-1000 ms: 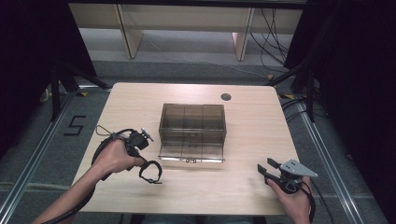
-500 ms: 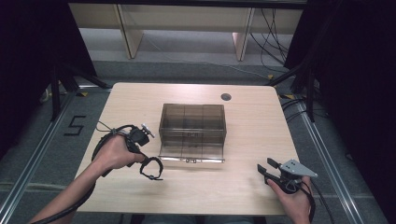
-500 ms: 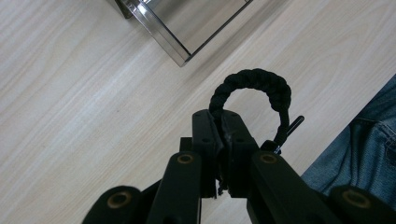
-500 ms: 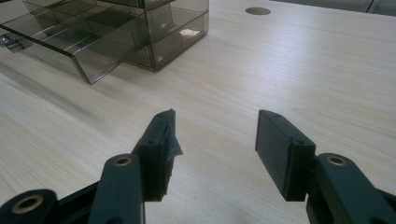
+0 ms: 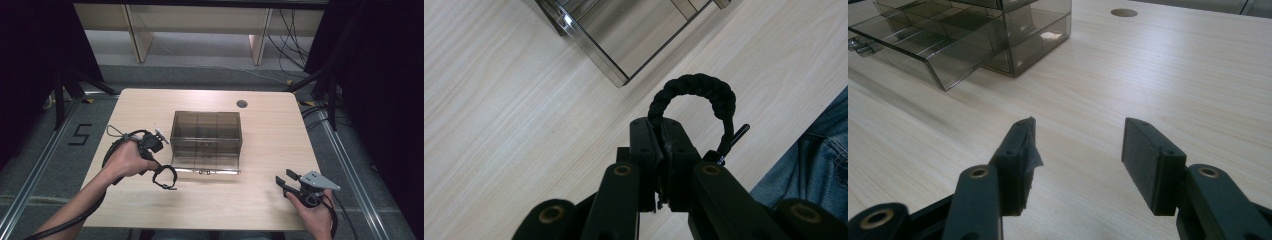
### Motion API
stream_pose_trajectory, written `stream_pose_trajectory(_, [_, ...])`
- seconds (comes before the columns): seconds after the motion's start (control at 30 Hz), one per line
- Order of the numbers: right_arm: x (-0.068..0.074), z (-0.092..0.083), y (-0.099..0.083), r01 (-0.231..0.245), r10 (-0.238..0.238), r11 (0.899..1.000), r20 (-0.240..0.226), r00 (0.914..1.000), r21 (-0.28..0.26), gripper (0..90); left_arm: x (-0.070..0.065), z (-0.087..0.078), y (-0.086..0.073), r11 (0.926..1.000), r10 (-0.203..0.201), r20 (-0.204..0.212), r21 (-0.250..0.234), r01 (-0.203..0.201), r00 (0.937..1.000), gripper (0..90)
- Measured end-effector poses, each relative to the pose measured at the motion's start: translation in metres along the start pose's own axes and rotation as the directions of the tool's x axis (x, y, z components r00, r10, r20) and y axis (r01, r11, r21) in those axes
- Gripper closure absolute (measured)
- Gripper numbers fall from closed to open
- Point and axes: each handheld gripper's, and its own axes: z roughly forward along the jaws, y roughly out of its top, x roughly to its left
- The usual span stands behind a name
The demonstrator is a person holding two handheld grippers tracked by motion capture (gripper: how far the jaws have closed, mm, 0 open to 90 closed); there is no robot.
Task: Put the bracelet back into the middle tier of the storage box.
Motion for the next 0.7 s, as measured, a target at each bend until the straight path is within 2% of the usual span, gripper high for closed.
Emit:
stream_pose_trajectory(0.03, [0.000,0.000,0.000,-0.001,0.001,1.000,0.000,1.0000,0.001,48.5,0.001,0.000,0.001,1.0000,0.002,0.002,0.006,-0.002,1.0000,85.0])
stream_pose_trajectory(0.1, [0.003,-0.001,0.000,-0.054,0.054,0.998,-0.007,0.9985,0.023,48.4,0.001,0.000,0.003,1.0000,0.002,0.001,0.001,-0.002,1.0000,85.0])
stream_pose_trajectory(0.17, [0.005,-0.001,-0.001,-0.065,0.065,0.997,-0.006,0.9978,0.028,48.4,0.001,0.000,0.005,1.0000,0.004,-0.001,0.000,-0.004,1.0000,85.0])
stream_pose_trajectory(0.2, [0.002,0.000,0.000,-0.022,0.022,1.000,-0.004,0.9998,0.010,48.4,0.001,0.001,0.006,1.0000,0.001,0.001,-0.002,-0.001,1.0000,85.0])
stream_pose_trajectory(0.23, [0.000,0.000,0.000,-0.004,0.004,1.000,-0.001,1.0000,0.002,48.4,0.001,0.000,0.007,1.0000,0.000,0.002,0.000,0.000,1.0000,85.0])
stream_pose_trajectory(0.3, [0.000,0.000,0.000,-0.004,0.004,1.000,-0.001,1.0000,0.000,48.4,0.001,0.000,0.009,1.0000,0.004,0.002,-0.001,-0.004,1.0000,85.0])
stream_pose_trajectory(0.43, [-0.001,0.000,0.000,-0.036,0.036,0.999,-0.007,0.9993,0.004,48.4,0.001,-0.006,0.016,0.9999,0.015,-0.009,0.006,-0.015,0.9998,85.0])
stream_pose_trajectory(0.7, [-0.002,0.000,0.000,-0.037,0.037,0.999,-0.005,0.9993,0.003,48.5,0.001,-0.010,0.025,0.9998,0.018,-0.013,0.000,-0.018,0.9997,85.0])
